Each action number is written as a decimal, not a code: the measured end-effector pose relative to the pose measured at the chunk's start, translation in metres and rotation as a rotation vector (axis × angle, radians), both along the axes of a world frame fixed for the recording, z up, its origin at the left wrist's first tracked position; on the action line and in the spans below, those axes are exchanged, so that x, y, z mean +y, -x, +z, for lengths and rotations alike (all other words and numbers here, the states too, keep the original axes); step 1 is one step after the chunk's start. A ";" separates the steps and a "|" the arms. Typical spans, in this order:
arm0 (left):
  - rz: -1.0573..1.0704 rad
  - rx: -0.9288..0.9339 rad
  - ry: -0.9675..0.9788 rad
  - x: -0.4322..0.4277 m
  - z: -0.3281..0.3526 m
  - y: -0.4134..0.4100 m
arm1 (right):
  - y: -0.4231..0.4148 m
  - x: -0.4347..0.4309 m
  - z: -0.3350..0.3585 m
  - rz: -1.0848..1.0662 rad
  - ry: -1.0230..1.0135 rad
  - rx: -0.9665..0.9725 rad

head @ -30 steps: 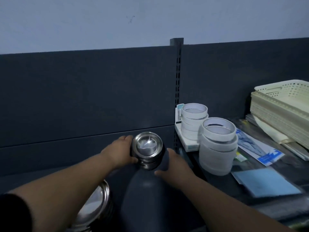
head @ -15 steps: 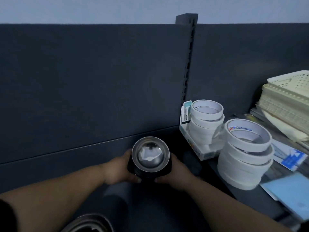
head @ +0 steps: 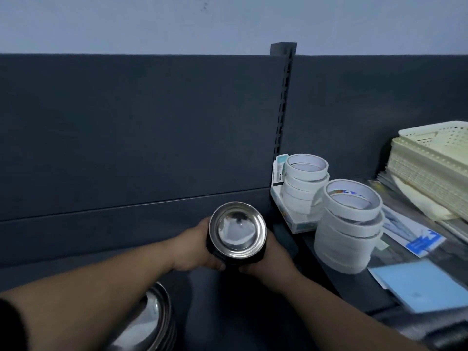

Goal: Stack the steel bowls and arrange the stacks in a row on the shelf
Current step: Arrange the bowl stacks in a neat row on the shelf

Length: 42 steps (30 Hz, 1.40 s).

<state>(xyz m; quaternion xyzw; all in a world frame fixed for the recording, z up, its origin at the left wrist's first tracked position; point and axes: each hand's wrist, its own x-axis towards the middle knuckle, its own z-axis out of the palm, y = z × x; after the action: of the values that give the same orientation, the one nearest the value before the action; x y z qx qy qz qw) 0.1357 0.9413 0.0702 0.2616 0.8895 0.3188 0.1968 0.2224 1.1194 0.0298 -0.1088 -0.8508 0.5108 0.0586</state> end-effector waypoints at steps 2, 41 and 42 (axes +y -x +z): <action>0.049 -0.021 -0.046 0.002 0.007 -0.022 | -0.017 -0.001 0.004 0.013 0.034 0.031; 0.514 0.095 -0.381 -0.011 -0.075 -0.181 | -0.125 0.013 -0.039 0.113 0.105 0.081; 0.514 0.096 -0.385 -0.010 -0.074 -0.181 | -0.124 0.014 -0.036 0.117 0.105 0.089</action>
<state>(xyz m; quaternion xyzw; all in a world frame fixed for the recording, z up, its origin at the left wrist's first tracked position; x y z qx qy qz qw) 0.3170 0.9312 -0.0039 0.0758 0.8580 0.5079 0.0148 0.3468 1.1336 -0.0065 -0.0394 -0.8242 0.5617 0.0606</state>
